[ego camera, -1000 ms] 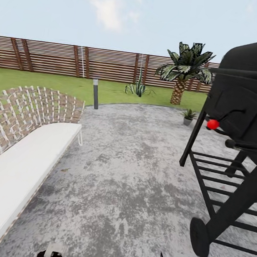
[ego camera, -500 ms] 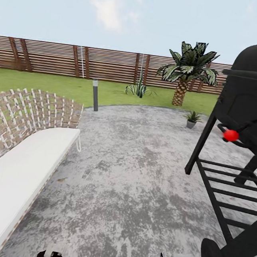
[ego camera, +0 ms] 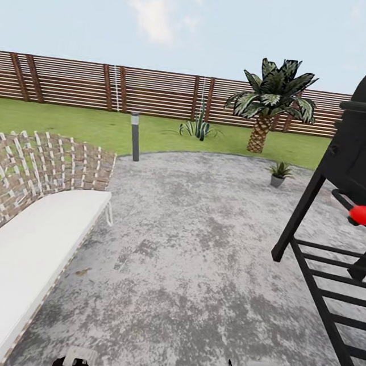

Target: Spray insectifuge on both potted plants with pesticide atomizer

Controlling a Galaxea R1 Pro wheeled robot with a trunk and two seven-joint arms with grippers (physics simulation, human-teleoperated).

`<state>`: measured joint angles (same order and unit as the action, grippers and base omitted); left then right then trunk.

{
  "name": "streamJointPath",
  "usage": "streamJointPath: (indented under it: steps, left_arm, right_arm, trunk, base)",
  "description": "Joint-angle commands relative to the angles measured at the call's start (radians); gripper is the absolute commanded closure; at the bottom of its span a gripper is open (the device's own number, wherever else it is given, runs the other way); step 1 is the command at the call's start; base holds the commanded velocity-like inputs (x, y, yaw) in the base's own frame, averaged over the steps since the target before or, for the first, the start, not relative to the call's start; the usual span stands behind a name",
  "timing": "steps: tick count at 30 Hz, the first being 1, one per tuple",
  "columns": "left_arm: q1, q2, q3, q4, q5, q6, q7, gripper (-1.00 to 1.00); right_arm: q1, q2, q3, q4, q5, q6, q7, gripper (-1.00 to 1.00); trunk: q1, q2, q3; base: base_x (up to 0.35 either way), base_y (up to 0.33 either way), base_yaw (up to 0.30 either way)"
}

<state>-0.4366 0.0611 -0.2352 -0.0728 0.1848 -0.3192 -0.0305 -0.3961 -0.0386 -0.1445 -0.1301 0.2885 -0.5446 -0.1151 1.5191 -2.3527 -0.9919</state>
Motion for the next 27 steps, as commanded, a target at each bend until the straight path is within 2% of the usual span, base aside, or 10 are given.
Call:
streamJointPath:
  steps: [1, 9, 17, 27]
  left_arm:
    - [-0.001, 0.001, -0.007, 0.001, 0.01, -0.003, -0.003, 1.0]
    - [-0.001, 0.0, -0.007, 0.001, 0.01, -0.003, -0.003, 1.0]
    - [-0.001, 0.0, -0.007, 0.001, 0.01, -0.003, -0.003, 1.0]
    - [-0.001, 0.0, -0.007, 0.001, 0.01, -0.003, -0.003, 1.0]
  right_arm:
    - [-0.001, 0.0, -0.006, 0.001, 0.011, -0.003, -0.005, -1.0]
    - [0.0, 0.0, -0.006, 0.001, 0.011, -0.003, -0.005, -1.0]
    - [0.0, 0.0, -0.006, 0.001, 0.011, -0.003, -0.005, -1.0]
    - [-0.001, -0.005, -0.006, 0.006, 0.011, -0.003, -0.005, -1.0]
  trunk:
    - [0.0, 0.0, -0.001]
    - [0.0, 0.0, -0.001]
    - [0.0, 0.0, -0.001]
    - [0.0, 0.0, -0.001]
  base:
    - [0.334, 0.066, 0.0]
    - [0.334, 0.012, -0.006]
    - [0.334, 0.0, -0.13]
    - [0.334, 0.0, -0.005]
